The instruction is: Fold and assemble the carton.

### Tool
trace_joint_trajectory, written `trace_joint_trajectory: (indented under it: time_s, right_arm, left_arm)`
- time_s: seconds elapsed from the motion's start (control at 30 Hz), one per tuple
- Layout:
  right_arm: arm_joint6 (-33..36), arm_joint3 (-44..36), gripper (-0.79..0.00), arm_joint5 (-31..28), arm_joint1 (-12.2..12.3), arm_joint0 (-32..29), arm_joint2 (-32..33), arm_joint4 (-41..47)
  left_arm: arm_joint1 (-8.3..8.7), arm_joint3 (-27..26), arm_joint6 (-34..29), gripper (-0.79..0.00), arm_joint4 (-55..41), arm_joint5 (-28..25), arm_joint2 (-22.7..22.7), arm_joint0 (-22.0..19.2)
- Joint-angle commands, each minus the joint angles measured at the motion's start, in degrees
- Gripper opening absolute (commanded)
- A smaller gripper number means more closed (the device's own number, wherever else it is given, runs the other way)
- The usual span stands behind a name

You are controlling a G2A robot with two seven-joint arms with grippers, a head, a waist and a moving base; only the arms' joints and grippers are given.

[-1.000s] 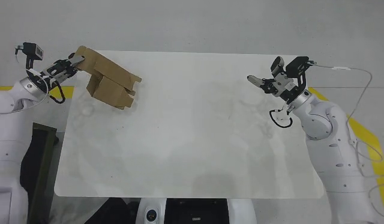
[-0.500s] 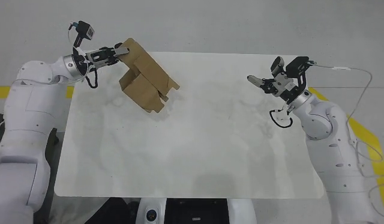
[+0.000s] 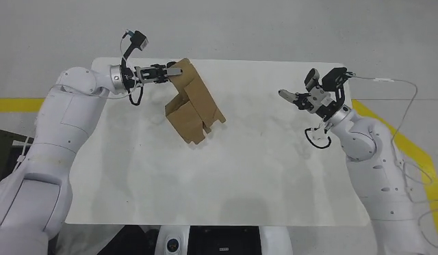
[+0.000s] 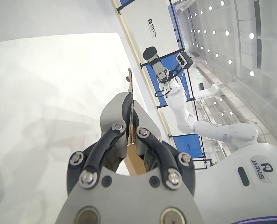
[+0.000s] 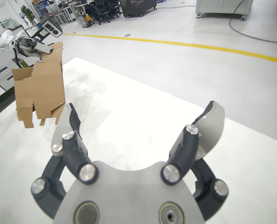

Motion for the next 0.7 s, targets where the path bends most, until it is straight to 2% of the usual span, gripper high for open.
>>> trace_joint_trajectory:
  time_s: [0.0,0.3,0.5,0.67]
  right_arm:
    - [3.47,0.40,0.000,-1.18,-0.06,0.88,-1.11,3.47]
    - [17.11,6.70,0.000,-7.64,-1.16,7.43,-10.38,22.54]
    - [24.44,10.14,0.000,-10.91,-1.99,11.54,-16.48,30.91]
    - [27.31,13.21,0.000,-12.77,-2.75,13.74,-20.59,35.78]
  left_arm:
    - [0.16,-1.10,-0.04,-0.785,0.10,0.04,0.41,0.66]
    - [1.74,-7.88,-1.96,-0.785,0.46,1.95,2.04,3.03]
    - [2.84,-12.22,-2.46,-0.785,-0.38,2.45,3.24,3.98]
    - [3.59,-15.53,-3.76,-0.785,-3.04,3.75,4.51,4.81]
